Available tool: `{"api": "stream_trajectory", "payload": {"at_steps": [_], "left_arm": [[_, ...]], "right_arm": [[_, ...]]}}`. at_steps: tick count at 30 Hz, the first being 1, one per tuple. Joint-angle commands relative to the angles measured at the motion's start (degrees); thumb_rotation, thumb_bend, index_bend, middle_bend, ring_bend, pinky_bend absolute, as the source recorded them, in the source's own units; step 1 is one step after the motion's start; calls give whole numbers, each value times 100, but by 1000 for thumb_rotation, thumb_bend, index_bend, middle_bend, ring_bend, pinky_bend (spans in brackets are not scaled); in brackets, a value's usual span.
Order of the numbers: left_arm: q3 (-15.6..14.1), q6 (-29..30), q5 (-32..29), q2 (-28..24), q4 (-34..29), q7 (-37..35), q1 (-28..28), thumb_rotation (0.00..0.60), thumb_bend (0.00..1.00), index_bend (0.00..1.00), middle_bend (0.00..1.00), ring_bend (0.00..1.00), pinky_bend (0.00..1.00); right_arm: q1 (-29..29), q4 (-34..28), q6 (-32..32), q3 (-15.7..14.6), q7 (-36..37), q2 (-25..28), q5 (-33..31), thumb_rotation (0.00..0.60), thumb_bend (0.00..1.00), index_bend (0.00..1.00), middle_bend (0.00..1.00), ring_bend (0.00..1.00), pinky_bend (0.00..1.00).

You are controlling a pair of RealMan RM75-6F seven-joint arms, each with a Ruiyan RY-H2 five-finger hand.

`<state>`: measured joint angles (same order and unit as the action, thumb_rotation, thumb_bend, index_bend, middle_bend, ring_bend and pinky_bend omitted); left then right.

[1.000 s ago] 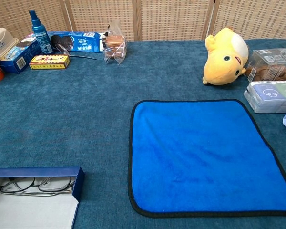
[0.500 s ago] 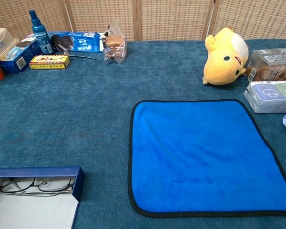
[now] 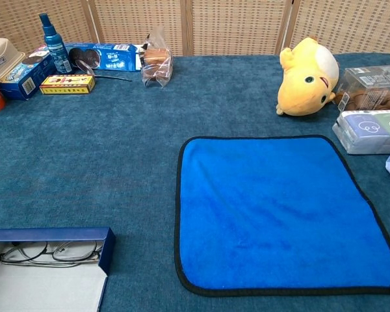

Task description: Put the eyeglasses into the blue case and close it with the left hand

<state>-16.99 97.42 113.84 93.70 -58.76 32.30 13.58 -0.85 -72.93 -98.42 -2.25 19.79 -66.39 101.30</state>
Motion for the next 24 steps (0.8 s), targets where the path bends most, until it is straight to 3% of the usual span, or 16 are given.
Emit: {"api": "stream_trajectory", "payload": {"at_steps": [1, 13, 24], "left_arm": [[-34, -42, 102, 30, 130, 110, -37, 488, 367, 0, 0, 0, 0], [87, 292, 190, 396, 698, 96, 38, 493, 366, 0, 0, 0, 0], [68, 64, 252, 556, 853, 206, -104, 487, 365, 0, 0, 0, 0]], "right_arm": [[10, 43, -38, -8, 46, -10, 2, 562, 278, 7, 157, 74, 165], [56, 169, -202, -21, 234, 10, -10, 568, 278, 8, 157, 74, 165], [92, 196, -310, -39, 365, 9, -4, 566, 277, 8, 157, 74, 164]]}}
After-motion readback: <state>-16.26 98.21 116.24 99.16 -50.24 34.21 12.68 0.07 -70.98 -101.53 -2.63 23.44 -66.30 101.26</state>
